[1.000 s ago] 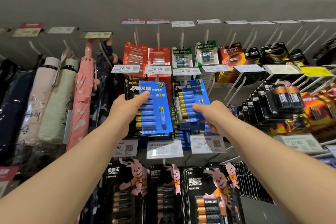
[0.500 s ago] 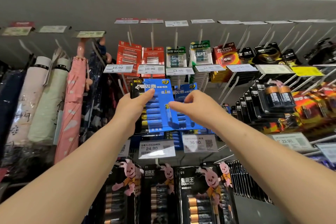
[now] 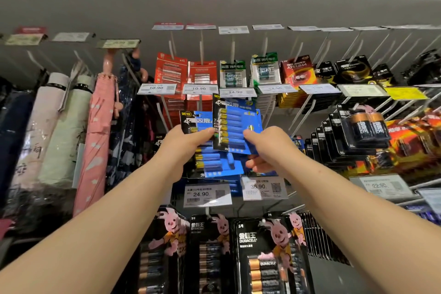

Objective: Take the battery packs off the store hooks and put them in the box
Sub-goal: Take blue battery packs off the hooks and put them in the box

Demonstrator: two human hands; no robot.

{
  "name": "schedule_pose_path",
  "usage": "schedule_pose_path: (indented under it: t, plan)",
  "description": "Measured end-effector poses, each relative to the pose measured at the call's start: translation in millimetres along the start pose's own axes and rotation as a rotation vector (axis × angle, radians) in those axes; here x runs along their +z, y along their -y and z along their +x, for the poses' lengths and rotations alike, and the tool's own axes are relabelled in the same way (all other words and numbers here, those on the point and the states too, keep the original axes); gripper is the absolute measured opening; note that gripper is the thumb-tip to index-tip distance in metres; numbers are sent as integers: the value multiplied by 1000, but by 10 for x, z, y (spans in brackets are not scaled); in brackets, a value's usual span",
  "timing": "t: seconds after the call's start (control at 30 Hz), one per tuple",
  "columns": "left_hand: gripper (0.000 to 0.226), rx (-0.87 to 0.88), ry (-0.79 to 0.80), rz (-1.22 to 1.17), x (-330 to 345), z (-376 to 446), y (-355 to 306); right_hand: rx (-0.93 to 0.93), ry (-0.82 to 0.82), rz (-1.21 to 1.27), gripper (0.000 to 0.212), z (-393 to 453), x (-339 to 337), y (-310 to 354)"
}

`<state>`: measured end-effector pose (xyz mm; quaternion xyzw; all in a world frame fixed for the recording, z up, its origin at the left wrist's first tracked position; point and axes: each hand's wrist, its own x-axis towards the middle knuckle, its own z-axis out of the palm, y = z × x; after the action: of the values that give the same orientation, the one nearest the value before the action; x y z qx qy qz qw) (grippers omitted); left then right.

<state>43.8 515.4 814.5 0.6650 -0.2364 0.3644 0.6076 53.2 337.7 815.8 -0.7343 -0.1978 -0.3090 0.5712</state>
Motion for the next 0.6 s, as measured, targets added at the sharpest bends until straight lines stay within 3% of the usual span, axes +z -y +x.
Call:
schedule_pose_path:
  t: [0.23, 0.37, 0.5, 0.6]
  plan:
    - [30, 29, -158, 4, -127, 73, 59, -59, -47, -153, 29, 117, -86, -69]
    - [13, 41, -167, 19, -200, 69, 71, -103, -37, -302, 29, 96, -89, -148]
    - [8, 57, -168, 25, -238, 83, 67, -111, -57, -236, 27, 128, -86, -142]
    - [18, 59, -161, 31, -223, 87, 48, -94, -64, -232, 28, 180, -87, -115]
